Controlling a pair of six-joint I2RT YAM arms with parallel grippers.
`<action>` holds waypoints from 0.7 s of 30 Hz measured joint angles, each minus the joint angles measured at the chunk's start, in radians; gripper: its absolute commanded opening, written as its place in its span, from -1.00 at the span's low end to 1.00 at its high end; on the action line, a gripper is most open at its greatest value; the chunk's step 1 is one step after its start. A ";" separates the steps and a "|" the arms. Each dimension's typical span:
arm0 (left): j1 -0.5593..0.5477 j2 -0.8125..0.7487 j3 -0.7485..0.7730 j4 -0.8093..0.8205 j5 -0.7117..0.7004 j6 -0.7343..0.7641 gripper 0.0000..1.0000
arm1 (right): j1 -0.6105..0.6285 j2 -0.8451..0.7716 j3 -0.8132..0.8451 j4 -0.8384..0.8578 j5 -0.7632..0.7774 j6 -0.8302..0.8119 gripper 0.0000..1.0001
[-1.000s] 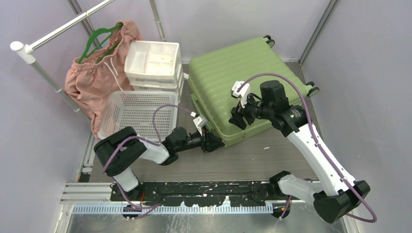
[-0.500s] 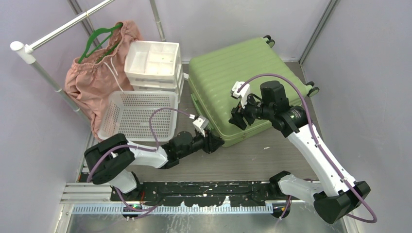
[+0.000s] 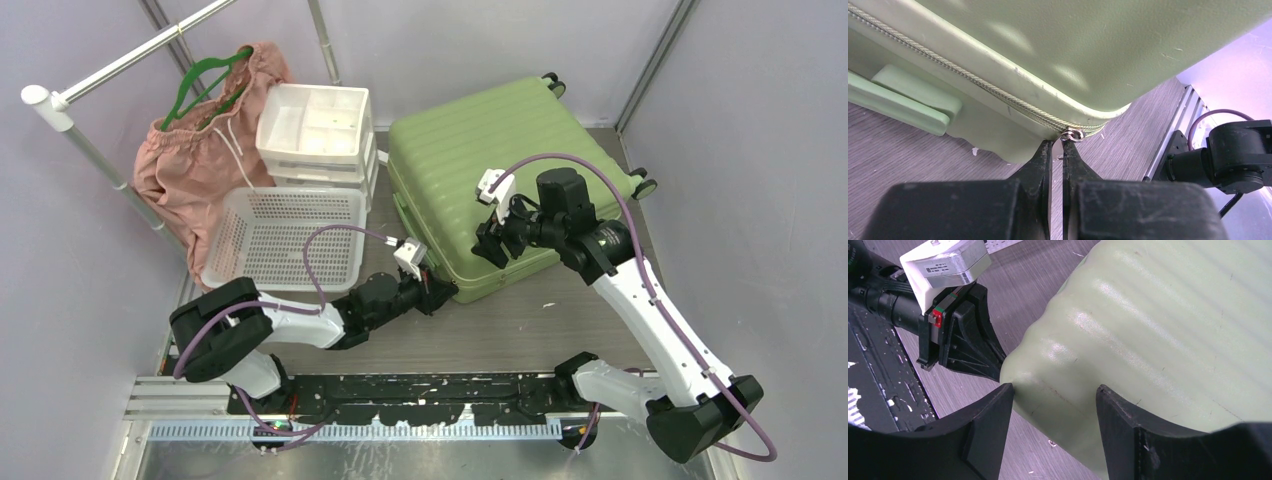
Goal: Open, take out, and arrange the luggage
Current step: Unzip the luggage at the center of the board.
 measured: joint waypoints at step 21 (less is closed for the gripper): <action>-0.098 -0.089 0.125 -0.385 -0.383 0.073 -1.00 | 0.000 0.007 -0.006 0.006 0.018 0.013 0.33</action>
